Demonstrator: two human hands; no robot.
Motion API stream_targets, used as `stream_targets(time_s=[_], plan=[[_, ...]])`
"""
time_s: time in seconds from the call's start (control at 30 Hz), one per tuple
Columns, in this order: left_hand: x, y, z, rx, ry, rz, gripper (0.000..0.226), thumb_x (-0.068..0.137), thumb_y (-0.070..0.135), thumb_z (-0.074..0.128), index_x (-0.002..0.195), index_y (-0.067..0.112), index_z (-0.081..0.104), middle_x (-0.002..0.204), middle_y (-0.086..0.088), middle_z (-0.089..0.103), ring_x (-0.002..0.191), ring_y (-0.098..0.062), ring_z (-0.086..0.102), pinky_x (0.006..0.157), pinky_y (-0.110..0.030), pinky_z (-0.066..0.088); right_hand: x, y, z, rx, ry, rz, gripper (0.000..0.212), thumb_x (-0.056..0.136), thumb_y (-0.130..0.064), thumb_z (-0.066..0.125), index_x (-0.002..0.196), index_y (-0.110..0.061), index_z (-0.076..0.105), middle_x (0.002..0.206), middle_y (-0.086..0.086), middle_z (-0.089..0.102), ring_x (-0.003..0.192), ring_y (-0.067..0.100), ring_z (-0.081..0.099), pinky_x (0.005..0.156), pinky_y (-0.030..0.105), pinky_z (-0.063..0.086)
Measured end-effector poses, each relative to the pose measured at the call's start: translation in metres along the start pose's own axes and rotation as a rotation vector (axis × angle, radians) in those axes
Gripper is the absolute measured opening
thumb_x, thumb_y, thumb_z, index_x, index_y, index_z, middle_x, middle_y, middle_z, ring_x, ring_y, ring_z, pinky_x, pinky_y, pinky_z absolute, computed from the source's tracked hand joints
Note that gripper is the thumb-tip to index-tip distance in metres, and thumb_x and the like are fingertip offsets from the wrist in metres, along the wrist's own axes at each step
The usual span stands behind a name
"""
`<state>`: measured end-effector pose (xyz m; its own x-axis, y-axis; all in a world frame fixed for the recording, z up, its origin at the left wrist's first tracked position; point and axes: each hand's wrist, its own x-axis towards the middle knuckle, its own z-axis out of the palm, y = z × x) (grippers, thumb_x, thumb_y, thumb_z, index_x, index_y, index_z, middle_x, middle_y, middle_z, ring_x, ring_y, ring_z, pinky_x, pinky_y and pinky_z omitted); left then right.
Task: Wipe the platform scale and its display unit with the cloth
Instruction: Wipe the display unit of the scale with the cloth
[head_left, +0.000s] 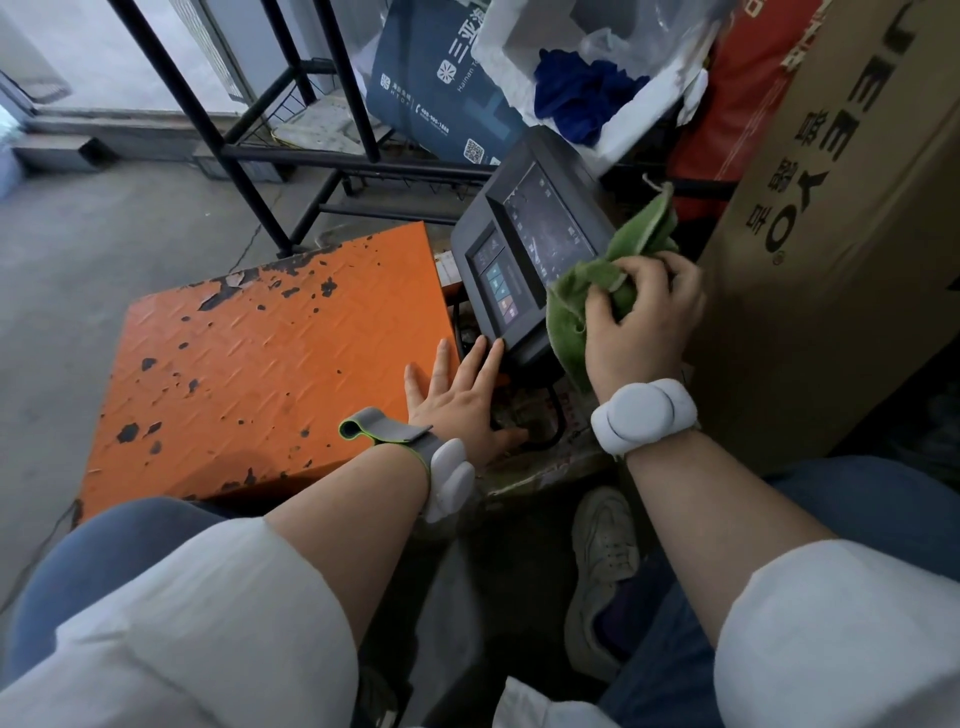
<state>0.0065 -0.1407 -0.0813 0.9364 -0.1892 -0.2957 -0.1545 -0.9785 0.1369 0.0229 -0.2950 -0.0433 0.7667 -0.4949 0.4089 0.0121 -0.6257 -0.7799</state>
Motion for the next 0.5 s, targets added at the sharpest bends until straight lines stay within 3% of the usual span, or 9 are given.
stream_targets(time_s=[0.13, 0.3, 0.4, 0.5], plan=[[0.000, -0.001, 0.000, -0.011, -0.006, 0.002, 0.099, 0.080, 0.066, 0.050, 0.145, 0.038, -0.019, 0.157, 0.014, -0.015, 0.144, -0.024, -0.023, 0.113, -0.059, -0.011, 0.013, -0.001, -0.002, 0.202, 0.031, 0.341, 0.042, 0.080, -0.035, 0.062, 0.113, -0.011, 0.053, 0.121, 0.011, 0.045, 0.114, 0.030, 0.047, 0.098, 0.042, 0.041], [0.000, 0.000, 0.000, -0.010, -0.011, 0.004, 0.100, 0.080, 0.067, 0.050, 0.145, 0.038, -0.020, 0.157, 0.014, -0.016, 0.143, -0.024, -0.024, 0.113, -0.059, -0.010, 0.012, -0.002, -0.002, 0.285, -0.002, 0.547, 0.054, 0.084, -0.038, 0.062, 0.129, -0.014, 0.044, 0.132, 0.011, 0.040, 0.117, 0.026, 0.049, 0.098, 0.035, 0.044], [0.000, -0.001, 0.000, -0.011, -0.010, 0.003, 0.100, 0.080, 0.067, 0.050, 0.145, 0.038, -0.020, 0.157, 0.014, -0.016, 0.144, -0.024, -0.024, 0.113, -0.059, -0.010, 0.013, -0.001, -0.001, 0.266, -0.003, 0.519, 0.054, 0.085, -0.038, 0.062, 0.129, -0.012, 0.043, 0.131, 0.012, 0.041, 0.116, 0.026, 0.050, 0.097, 0.032, 0.044], [-0.001, -0.001, 0.000, -0.009, -0.001, 0.003, 0.099, 0.080, 0.066, 0.050, 0.145, 0.038, -0.020, 0.157, 0.014, -0.015, 0.144, -0.024, -0.023, 0.113, -0.059, -0.011, 0.005, 0.002, 0.000, 0.138, 0.003, 0.270, 0.052, 0.084, -0.039, 0.062, 0.122, -0.008, 0.046, 0.125, 0.013, 0.042, 0.111, 0.029, 0.051, 0.095, 0.041, 0.047]])
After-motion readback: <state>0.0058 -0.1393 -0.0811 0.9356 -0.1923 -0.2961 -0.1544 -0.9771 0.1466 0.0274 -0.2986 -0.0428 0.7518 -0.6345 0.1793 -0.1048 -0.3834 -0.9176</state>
